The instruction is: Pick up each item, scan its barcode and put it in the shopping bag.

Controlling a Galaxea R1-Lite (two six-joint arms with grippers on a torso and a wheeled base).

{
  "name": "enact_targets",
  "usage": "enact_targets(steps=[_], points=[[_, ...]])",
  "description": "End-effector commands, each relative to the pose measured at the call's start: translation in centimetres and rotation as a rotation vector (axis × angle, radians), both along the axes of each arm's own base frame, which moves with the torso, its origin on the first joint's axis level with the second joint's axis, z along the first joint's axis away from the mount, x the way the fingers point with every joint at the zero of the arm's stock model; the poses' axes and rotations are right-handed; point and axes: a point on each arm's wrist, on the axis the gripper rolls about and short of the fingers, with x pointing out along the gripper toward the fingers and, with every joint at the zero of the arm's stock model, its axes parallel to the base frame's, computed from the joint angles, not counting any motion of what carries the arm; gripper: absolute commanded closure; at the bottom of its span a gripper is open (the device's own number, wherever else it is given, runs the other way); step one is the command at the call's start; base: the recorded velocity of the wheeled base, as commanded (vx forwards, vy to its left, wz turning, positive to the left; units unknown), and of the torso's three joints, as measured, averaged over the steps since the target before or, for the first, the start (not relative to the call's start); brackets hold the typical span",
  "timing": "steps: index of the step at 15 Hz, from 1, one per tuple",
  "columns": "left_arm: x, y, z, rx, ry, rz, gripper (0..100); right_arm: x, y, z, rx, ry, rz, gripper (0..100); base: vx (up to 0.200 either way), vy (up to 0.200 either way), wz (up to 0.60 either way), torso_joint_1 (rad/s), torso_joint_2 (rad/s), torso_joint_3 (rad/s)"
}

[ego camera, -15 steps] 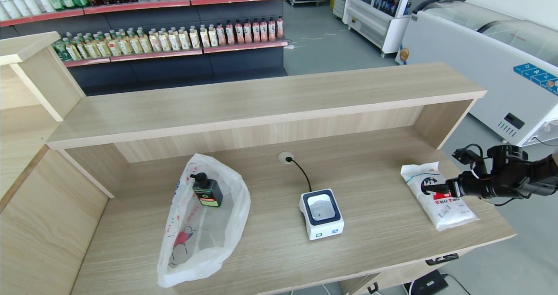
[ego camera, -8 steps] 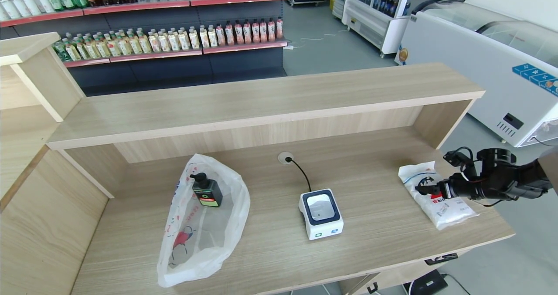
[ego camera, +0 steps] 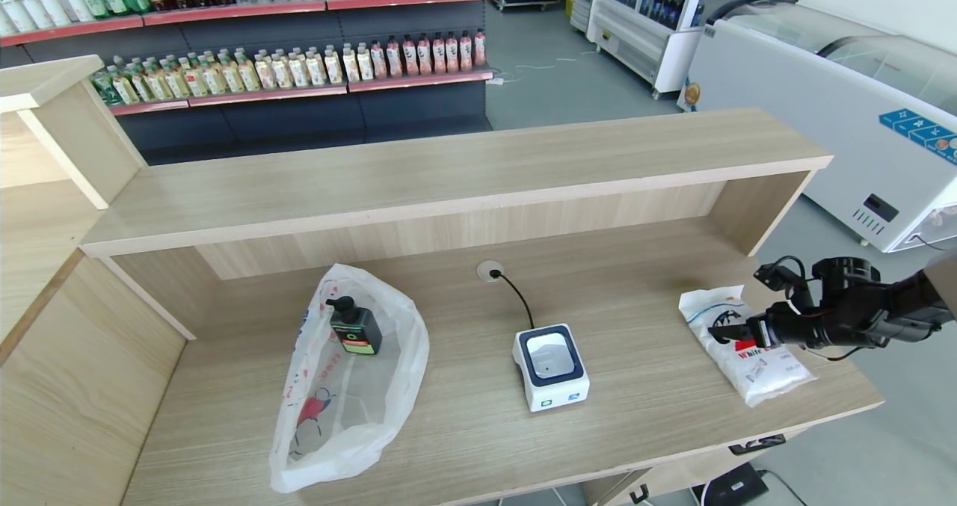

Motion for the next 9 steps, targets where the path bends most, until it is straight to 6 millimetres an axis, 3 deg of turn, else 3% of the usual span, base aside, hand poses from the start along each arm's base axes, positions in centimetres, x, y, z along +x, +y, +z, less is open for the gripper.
enact_targets(steps=[1,9], points=[[0.00,0.00,0.00,0.000,0.000,0.000,0,-0.66,0.70,1.48,-0.003,-0.012,0.013,100,0.000,0.000,0.00,0.000,0.00,0.000],[0.00,0.00,0.00,0.000,0.000,0.000,0,-0.92,0.89,2.32,-0.002,-0.030,0.020,100,0.000,0.000,0.00,0.000,0.00,0.000]])
